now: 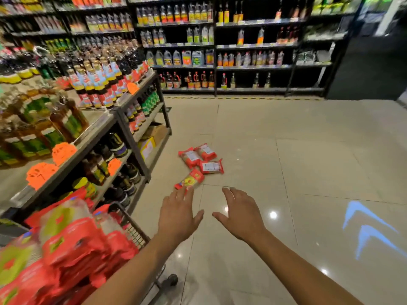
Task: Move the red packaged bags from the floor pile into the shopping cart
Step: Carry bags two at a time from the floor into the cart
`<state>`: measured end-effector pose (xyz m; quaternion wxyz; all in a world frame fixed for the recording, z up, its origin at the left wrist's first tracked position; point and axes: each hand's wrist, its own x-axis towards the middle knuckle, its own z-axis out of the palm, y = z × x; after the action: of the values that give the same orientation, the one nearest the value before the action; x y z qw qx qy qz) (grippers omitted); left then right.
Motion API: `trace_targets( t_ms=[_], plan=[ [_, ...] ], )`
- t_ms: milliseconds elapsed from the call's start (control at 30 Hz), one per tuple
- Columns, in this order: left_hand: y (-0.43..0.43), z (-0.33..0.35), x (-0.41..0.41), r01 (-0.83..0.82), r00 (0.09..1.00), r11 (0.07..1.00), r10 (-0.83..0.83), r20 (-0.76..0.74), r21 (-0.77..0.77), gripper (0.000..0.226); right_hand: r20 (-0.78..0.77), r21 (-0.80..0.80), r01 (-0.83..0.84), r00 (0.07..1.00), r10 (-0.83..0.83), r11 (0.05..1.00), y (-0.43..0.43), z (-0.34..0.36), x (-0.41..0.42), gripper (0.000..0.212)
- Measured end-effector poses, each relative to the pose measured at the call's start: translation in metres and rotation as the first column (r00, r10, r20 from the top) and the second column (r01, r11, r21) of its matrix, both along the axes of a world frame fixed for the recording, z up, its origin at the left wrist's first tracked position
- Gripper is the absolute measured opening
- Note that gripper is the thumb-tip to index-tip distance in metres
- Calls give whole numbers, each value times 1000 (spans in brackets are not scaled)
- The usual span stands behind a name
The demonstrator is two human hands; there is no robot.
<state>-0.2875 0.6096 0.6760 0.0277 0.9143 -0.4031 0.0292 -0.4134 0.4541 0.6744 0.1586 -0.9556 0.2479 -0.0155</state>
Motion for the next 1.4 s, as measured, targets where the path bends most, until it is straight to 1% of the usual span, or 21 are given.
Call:
trace_targets(
  t_ms=[200,367,500,600,667,800,867,1000,1067,1133,1233,1300,1400],
  plan=[
    [-72,-2,31,18,1000,1000,-19,17,15,81,13,-10,20,1000,-20,1000,-75,2,28,83],
    [-118,-13,84,7,1000,1000,-8,29,15,69,-23,-11,-17,1000,17,1000,-121,-2,83,82],
    [-166,-31,144,-29,999,998,28,16,50,69,-62,-50,-61,996,58,997,-166,-7,146,82],
    [-201,-45,193,-46,999,995,49,-23,92,74,-96,-86,-84,993,76,993,-202,-9,198,81],
    [-222,-51,222,-55,997,995,60,-54,84,76,-141,-99,-116,985,101,988,-224,-9,231,81],
    [-258,-50,280,-76,995,996,79,-60,55,71,-146,-115,-150,980,133,982,-263,-11,296,81],
    [-270,-54,305,-90,993,995,93,-79,47,70,-160,-98,-152,978,135,984,-280,-14,324,81],
    [-294,-55,351,-95,991,992,102,-85,87,65,-168,-77,-190,970,175,979,-313,-25,377,80],
    [-312,-60,374,-116,987,988,126,-99,105,65,-171,-74,-212,965,197,974,-333,-36,404,81],
    [-331,-69,401,-140,983,982,153,-101,123,69,-190,-76,-259,952,241,963,-355,-48,434,82],
    [-368,-85,446,-159,976,972,182,-123,174,75,-218,-70,-319,930,297,945,-402,-71,491,79],
    [-396,-98,480,-178,968,967,206,-146,184,74,-232,-37,-340,918,323,940,-435,-89,531,78],
    [-437,-119,530,-229,950,941,272,-153,249,71,-300,-12,-405,874,383,914,-484,-116,593,82]
  ],
)
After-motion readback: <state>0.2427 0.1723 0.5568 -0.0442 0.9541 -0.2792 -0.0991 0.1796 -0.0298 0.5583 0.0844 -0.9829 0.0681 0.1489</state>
